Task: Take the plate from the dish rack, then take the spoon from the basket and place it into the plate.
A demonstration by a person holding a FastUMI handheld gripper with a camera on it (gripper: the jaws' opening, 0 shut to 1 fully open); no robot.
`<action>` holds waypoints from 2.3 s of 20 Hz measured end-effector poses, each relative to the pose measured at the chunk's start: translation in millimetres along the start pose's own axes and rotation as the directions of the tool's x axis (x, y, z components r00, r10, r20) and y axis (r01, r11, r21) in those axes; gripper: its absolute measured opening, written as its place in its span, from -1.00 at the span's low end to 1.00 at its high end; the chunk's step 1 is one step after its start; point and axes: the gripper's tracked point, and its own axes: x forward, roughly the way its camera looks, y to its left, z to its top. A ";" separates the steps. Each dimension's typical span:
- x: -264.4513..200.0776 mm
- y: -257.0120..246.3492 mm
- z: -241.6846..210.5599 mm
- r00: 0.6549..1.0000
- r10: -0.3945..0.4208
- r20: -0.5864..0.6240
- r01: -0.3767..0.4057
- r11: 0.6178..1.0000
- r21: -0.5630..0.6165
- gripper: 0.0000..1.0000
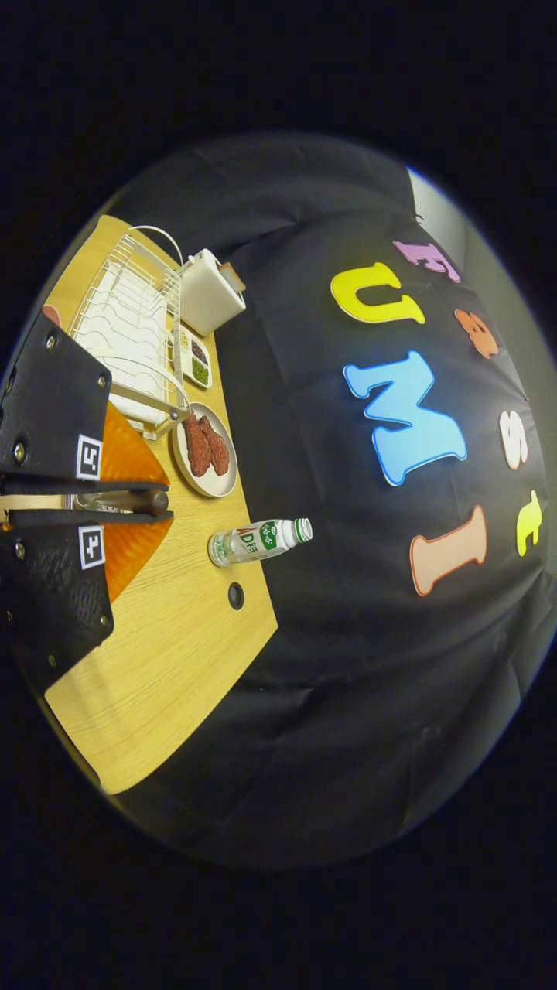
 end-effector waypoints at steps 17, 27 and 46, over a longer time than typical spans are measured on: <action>-45.8 31.5 84.9 0.994 -0.017 0.105 0.025 0.997 -0.075 -0.85; -108.8 66.2 108.4 0.989 0.005 0.146 0.010 0.995 -0.101 -0.85; -148.2 155.8 -33.1 0.988 0.137 -0.067 -0.143 0.985 -0.093 -0.85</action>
